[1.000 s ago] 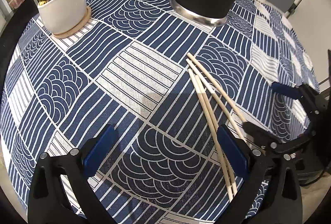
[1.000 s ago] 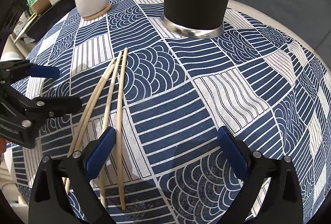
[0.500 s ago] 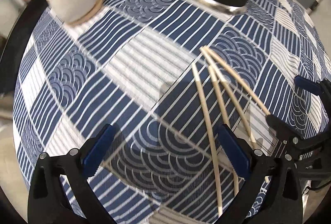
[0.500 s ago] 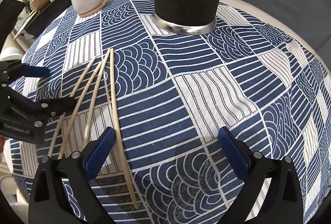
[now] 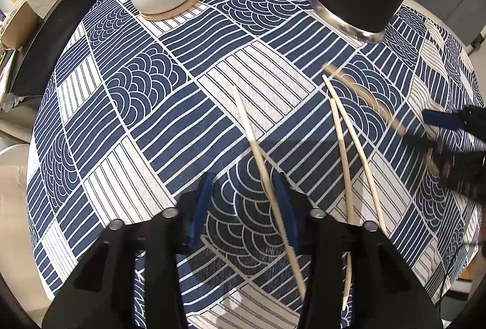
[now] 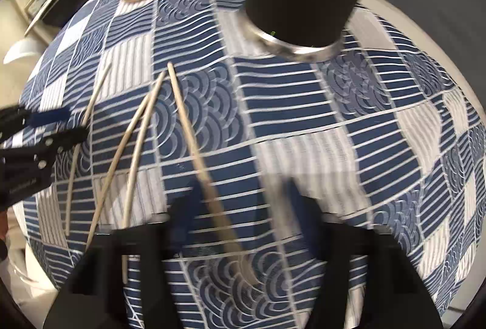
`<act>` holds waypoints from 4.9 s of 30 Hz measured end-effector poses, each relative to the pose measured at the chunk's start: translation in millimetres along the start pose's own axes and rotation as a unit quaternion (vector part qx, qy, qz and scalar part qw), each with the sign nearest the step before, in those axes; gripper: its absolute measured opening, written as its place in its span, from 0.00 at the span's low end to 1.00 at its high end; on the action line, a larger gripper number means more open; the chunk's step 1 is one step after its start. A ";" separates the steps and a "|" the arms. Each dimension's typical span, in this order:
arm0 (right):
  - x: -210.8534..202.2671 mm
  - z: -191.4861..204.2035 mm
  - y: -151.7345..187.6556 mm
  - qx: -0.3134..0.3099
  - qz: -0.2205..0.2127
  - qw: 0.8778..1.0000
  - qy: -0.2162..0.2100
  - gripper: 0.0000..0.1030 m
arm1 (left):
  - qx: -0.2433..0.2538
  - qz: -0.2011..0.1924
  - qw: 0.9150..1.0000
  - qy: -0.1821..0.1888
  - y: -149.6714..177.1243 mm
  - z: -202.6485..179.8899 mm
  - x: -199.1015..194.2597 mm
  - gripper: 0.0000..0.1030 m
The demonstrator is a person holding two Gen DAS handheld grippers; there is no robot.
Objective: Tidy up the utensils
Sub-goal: 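Close the left tool on a wooden stick while the right tool grasps another, then lift both held sticks upright and carry them over the black cup, then open the left tool over the cup while the right tool releases its stick, then raise both open tools away from the black cup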
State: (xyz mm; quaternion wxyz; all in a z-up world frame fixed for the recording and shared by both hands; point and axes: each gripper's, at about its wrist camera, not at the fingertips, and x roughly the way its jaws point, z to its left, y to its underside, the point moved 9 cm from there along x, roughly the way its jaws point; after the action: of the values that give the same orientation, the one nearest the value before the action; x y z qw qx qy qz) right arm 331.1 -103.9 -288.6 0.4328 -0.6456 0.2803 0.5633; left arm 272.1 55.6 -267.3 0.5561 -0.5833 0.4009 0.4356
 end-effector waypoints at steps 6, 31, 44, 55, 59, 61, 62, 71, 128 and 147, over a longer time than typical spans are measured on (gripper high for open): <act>-0.1 -28.6 0.4 0.057 0.003 0.998 -0.027 0.07 | -0.001 0.013 1.000 -0.005 3.7 3.2 -1.6 0.13; -73.3 -93.5 50.6 0.209 -0.061 0.975 -0.035 0.04 | 0.066 0.050 0.996 0.038 0.7 6.6 1.6 0.05; -133.2 -78.2 52.5 0.283 -0.166 0.943 -0.054 0.04 | 0.104 0.009 0.993 0.053 -34.4 43.8 -37.8 0.05; -175.6 -62.0 34.4 0.282 -0.214 0.934 -0.049 0.04 | 0.122 -0.037 0.988 0.085 -54.2 27.5 -77.2 0.05; -201.4 -66.4 19.4 0.274 -0.244 0.930 -0.013 0.04 | 0.113 -0.085 0.986 0.094 -84.1 28.7 -110.2 0.05; -213.4 -68.8 9.6 0.265 -0.253 0.930 -0.003 0.04 | 0.105 -0.103 0.984 0.099 -97.7 30.1 -124.5 0.05; -220.3 -70.0 4.0 0.259 -0.259 0.930 0.004 0.04 | 0.104 -0.113 0.983 0.097 -105.4 31.5 -131.9 0.05; -278.4 -81.6 -45.5 0.218 -0.323 0.921 0.016 0.04 | 0.086 -0.173 0.978 0.076 -164.7 35.7 -192.4 0.05; -204.6 -132.4 -170.6 0.060 -0.402 0.906 -0.117 0.54 | -0.030 -0.330 0.918 0.217 -234.7 -47.1 -152.7 0.49; -201.7 -72.5 -73.6 0.084 -0.336 0.937 0.046 0.86 | -0.018 -0.260 0.948 0.185 -153.2 19.1 -135.1 0.87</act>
State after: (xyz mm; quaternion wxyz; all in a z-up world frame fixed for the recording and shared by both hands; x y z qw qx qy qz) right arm 386.8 -158.2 -75.6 0.6362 -0.6887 0.1127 0.3288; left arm 376.5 81.6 -92.6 0.5558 -0.7476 0.3227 0.1676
